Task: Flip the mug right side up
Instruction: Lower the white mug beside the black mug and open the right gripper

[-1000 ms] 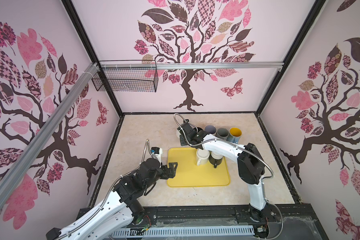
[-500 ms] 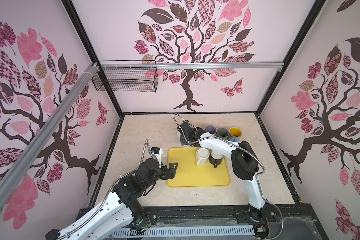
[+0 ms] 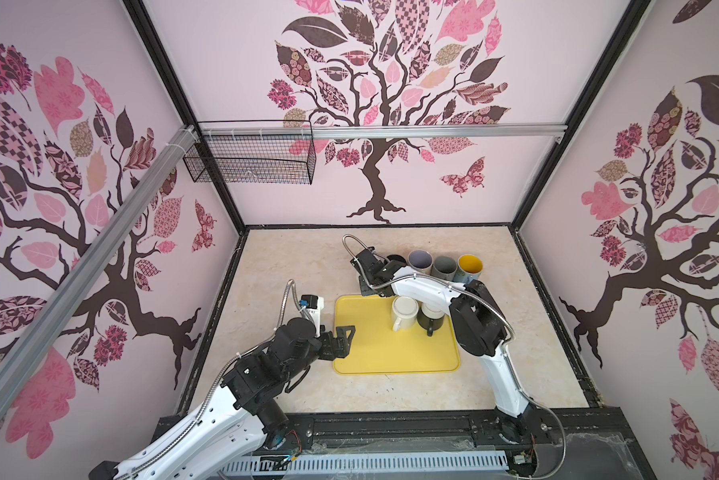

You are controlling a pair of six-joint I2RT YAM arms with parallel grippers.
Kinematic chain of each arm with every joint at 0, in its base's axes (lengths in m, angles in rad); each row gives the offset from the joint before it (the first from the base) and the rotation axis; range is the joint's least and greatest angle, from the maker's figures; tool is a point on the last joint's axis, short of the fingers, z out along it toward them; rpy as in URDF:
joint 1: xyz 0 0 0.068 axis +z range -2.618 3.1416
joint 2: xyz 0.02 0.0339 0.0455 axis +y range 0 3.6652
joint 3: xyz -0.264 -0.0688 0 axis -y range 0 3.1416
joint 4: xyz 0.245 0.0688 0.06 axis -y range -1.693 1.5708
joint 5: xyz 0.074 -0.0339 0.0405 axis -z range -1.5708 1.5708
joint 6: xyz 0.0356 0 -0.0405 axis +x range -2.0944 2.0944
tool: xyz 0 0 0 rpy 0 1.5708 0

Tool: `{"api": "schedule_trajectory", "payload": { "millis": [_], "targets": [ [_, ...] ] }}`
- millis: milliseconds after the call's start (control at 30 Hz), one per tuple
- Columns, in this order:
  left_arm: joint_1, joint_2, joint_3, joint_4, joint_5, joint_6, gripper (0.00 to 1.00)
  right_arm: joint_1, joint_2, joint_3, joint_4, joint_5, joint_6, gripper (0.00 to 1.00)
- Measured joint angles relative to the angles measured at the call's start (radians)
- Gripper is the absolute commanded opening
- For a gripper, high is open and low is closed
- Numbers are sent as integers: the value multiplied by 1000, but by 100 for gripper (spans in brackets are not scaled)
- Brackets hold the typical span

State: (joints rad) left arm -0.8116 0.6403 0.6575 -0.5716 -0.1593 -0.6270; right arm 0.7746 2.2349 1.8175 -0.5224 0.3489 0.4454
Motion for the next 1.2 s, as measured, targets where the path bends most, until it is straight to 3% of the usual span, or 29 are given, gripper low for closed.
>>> {"api": "schedule_trajectory", "payload": {
  "millis": [633, 800, 967, 1200],
  "targets": [
    [0, -28, 0, -17, -6, -2, 96, -7, 42, 43, -21, 21, 11, 0],
    [0, -30, 0, -23, -14, -2, 96, -7, 42, 43, -21, 21, 21, 21],
    [0, -30, 0, -28, -18, -2, 96, -8, 42, 43, -9, 34, 27, 26],
    [0, -25, -2, -28, -18, -5, 96, -8, 33, 7, 31, 40, 43, 42]
  ]
}}
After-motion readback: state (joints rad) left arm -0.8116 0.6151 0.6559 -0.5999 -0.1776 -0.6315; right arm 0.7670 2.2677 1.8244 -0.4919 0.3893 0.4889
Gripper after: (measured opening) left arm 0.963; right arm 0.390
